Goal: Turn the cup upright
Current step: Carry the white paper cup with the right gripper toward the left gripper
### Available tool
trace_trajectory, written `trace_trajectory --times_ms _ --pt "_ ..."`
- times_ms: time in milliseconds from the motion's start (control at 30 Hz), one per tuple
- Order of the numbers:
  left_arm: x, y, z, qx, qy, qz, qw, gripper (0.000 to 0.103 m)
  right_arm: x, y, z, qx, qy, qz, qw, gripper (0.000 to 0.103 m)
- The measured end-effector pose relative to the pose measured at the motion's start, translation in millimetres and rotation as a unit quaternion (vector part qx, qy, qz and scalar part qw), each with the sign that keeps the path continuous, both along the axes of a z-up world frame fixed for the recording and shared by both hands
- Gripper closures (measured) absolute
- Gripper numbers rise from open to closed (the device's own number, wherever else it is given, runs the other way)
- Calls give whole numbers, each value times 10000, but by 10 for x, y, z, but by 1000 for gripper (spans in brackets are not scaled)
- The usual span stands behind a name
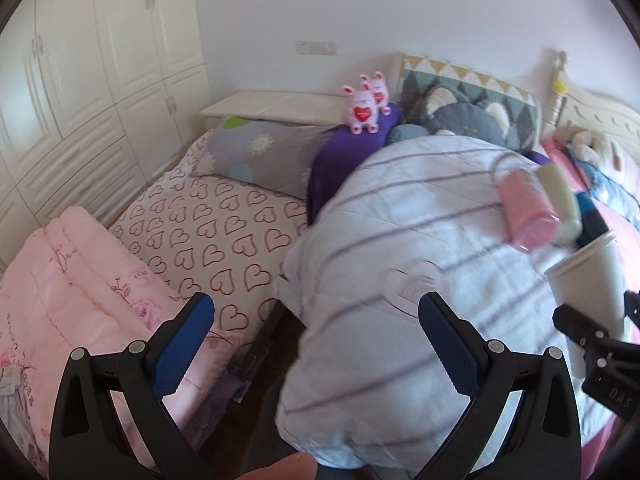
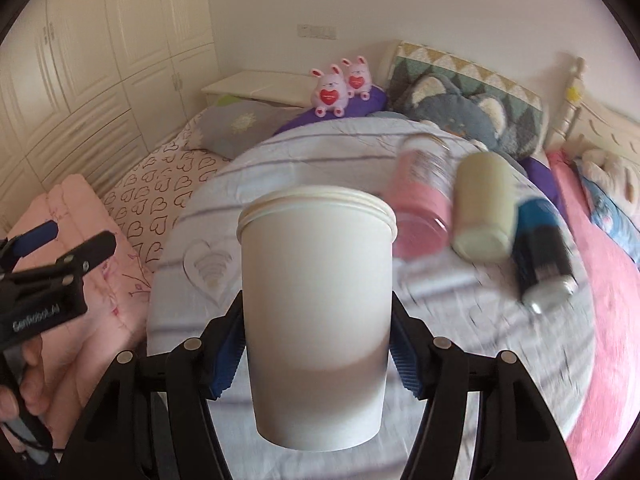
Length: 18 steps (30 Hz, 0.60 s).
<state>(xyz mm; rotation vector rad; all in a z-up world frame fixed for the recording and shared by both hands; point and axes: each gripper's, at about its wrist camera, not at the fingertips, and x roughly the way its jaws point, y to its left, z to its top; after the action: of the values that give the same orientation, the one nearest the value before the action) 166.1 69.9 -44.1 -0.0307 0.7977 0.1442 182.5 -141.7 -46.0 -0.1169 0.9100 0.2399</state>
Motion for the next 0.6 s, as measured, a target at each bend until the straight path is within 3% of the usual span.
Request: trace_trajectory --times_ms 267,500,533,567,600 --pt "-291 -444 -58 44 130 -309 9994 0 -247 -308 -236 273 150 -595 9977 38" --pt "-402 -577 -102 137 214 -340 9991 0 -197 -331 -457 316 309 -800 9958 37" --pt "-413 -579 -98 148 216 -334 9991 0 -212 -346 -474 313 299 -807 9958 35" --pt "-425 -581 -89 156 212 -332 9991 0 -238 -336 -470 340 265 -815 9957 22" --pt "-421 -580 -91 156 210 -333 9991 0 -254 -341 -444 346 229 -830 9957 18"
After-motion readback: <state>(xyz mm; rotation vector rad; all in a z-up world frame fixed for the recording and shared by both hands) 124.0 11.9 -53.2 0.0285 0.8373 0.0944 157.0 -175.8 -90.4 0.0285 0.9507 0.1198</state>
